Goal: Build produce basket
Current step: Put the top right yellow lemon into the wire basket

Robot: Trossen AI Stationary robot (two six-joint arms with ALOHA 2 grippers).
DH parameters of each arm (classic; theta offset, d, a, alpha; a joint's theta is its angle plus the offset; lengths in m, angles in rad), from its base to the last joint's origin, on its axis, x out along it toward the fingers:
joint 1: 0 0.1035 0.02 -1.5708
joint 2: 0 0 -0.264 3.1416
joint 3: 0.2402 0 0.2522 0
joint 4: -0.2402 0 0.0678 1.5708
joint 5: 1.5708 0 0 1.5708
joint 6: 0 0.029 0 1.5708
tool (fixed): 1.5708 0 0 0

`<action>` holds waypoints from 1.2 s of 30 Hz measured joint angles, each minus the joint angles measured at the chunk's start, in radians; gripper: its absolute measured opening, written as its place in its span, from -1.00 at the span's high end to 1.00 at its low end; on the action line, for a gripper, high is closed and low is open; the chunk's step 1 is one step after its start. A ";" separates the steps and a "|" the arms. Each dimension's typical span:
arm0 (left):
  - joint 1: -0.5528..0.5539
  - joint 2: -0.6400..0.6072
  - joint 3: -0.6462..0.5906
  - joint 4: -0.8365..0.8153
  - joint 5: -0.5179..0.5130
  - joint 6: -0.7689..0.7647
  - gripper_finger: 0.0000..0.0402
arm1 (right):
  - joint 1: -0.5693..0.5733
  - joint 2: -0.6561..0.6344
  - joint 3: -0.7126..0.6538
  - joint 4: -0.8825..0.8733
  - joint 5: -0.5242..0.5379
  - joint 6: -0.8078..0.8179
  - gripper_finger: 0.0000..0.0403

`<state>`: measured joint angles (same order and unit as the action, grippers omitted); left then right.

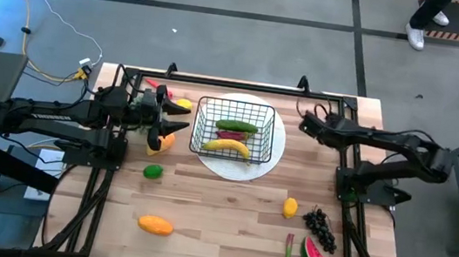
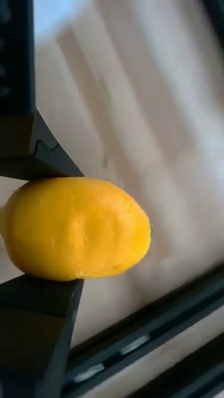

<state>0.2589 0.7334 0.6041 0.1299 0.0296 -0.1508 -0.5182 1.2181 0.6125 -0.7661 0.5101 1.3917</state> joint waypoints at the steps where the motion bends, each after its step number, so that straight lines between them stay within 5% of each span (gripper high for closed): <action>1: 0.000 0.000 0.000 -0.001 0.000 -0.014 0.05 | 0.000 -0.021 0.017 0.011 0.005 -0.085 0.16; 4: 0.000 0.000 0.000 -0.001 0.000 -0.064 0.05 | 0.012 -0.084 0.070 0.074 -0.062 -0.423 0.16; 7: 0.000 0.000 0.000 -0.002 0.000 -0.081 0.05 | 0.051 -0.133 0.124 0.153 -0.262 -0.698 0.16; 13: 0.000 0.000 0.000 -0.004 0.000 -0.082 0.05 | 0.185 -0.161 0.216 0.338 -0.506 -0.920 0.16; 22: 0.000 0.000 0.000 -0.001 0.005 -0.126 0.05 | 0.387 -0.130 0.312 0.639 -0.490 -1.317 0.17; 36: -0.020 0.000 0.000 0.001 -0.034 0.039 0.12 | 0.436 -0.119 0.325 0.700 -0.443 -1.311 0.17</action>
<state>0.2390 0.7334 0.6037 0.1310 -0.0048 -0.1120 -0.0822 1.0988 0.9379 -0.0658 0.0669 0.0811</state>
